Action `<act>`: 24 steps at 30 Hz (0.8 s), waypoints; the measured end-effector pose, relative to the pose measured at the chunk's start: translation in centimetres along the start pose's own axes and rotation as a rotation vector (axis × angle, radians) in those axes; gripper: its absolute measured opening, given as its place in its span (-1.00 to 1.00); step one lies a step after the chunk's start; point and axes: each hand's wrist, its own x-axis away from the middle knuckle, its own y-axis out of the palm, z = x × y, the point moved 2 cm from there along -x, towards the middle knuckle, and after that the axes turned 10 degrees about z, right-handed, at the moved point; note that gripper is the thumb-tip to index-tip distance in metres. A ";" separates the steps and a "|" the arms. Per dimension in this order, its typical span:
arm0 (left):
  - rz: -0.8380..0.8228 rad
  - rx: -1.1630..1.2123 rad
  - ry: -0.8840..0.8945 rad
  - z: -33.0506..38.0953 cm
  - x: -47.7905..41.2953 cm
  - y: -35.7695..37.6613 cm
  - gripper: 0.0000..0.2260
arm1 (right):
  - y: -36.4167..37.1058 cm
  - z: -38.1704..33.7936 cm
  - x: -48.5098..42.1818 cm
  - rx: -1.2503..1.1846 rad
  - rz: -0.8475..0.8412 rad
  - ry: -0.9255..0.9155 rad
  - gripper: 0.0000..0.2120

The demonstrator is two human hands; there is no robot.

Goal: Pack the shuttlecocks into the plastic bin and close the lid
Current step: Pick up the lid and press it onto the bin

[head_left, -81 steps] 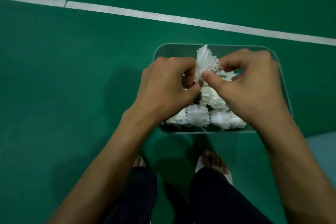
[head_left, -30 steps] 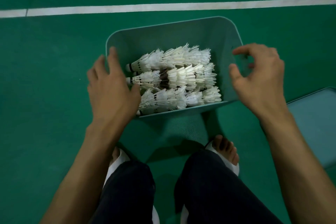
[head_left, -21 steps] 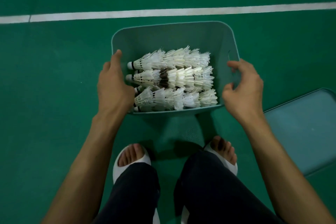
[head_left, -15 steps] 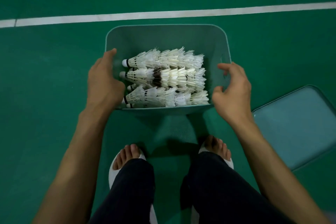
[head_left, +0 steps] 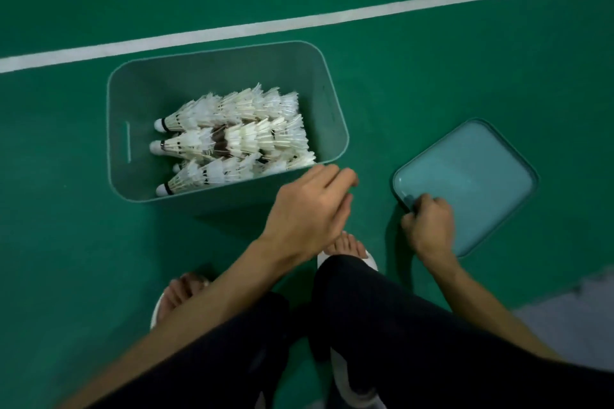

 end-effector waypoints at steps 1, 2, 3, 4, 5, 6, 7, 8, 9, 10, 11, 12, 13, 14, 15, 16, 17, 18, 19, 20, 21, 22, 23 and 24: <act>-0.084 0.015 -0.005 0.4 0.3 1.5 -0.86 | 0.3 -0.3 0.3 -0.010 0.012 -0.037 -0.84; -0.179 0.008 -0.008 0.6 0.6 3.2 -0.81 | 0.5 -0.7 0.5 -0.027 0.014 -0.052 -0.84; -0.281 -0.014 0.001 0.7 1.0 4.9 -0.75 | 0.6 -1.2 0.7 -0.054 0.004 -0.047 -0.83; -0.375 -0.040 0.020 0.7 1.3 6.6 -0.67 | 0.6 -1.7 0.9 -0.079 -0.012 -0.051 -0.82; -0.457 -0.067 0.041 0.7 1.7 8.1 -0.60 | 0.5 -2.2 1.2 -0.093 -0.030 -0.071 -0.82; -0.526 -0.095 0.057 0.7 2.0 9.6 -0.53 | 0.5 -2.7 1.6 -0.100 -0.050 -0.102 -0.83; -0.584 -0.121 0.066 0.7 2.3 10.8 -0.46 | 0.3 -3.2 2.1 -0.115 -0.064 -0.130 -0.85; -0.624 -0.140 0.070 0.8 2.5 12.0 -0.42 | 0.2 -3.8 2.7 -0.134 -0.065 -0.154 -0.85; -0.650 -0.150 0.065 0.8 2.6 12.8 -0.42 | 0.0 -4.2 3.3 -0.152 -0.056 -0.177 -0.85; -0.658 -0.155 0.056 0.8 2.6 13.4 -0.45 | -0.1 -4.6 3.7 -0.164 -0.044 -0.194 -0.85; -0.646 -0.160 0.051 0.7 2.7 13.8 -0.48 | -0.2 -4.8 4.1 -0.170 -0.031 -0.200 -0.85; -0.613 -0.156 0.055 0.6 2.7 14.0 -0.50 | -0.5 -4.9 4.3 -0.177 -0.028 -0.196 -0.84; -0.574 -0.145 0.061 0.5 2.8 14.0 -0.51 | -0.8 -4.9 4.5 -0.179 -0.028 -0.193 -0.83; -0.523 -0.123 0.066 0.4 2.7 13.9 -0.53 | -1.3 -4.8 4.6 -0.176 -0.026 -0.194 -0.82; -0.455 -0.102 0.065 0.3 2.6 13.7 -0.58 | -2.0 -4.9 4.6 -0.165 -0.023 -0.202 -0.80; -0.377 -0.083 0.062 0.3 2.4 13.5 -0.65 | -2.8 -4.9 4.8 -0.152 -0.015 -0.216 -0.78; -0.304 -0.067 0.057 0.3 2.3 13.3 -0.70 | -3.7 -5.0 5.0 -0.140 -0.004 -0.236 -0.75; -0.236 -0.049 0.058 0.4 2.0 13.0 -0.71 | -4.8 -5.0 5.1 -0.114 0.006 -0.266 -0.71; -0.187 -0.027 0.060 0.4 1.8 12.8 -0.70 | -6.0 -5.0 5.3 -0.067 0.019 -0.301 -0.68; -0.145 0.002 0.061 0.5 1.5 12.5 -0.70 | -7.4 -5.0 5.3 -0.020 0.047 -0.338 -0.67; -0.107 0.021 0.058 0.7 1.2 11.9 -0.71 | -8.9 -4.9 5.4 0.004 0.099 -0.372 -0.70; -0.073 0.038 0.048 0.9 0.8 11.2 -0.73 | -10.7 -4.7 5.4 -0.003 0.180 -0.405 -0.75; -0.043 0.051 0.032 1.2 0.3 10.2 -0.76 | -12.8 -4.5 5.5 -0.048 0.295 -0.437 -0.80; -0.012 0.063 0.021 1.5 -0.4 9.1 -0.81 | -14.9 -4.3 5.7 -0.140 0.437 -0.475 -0.84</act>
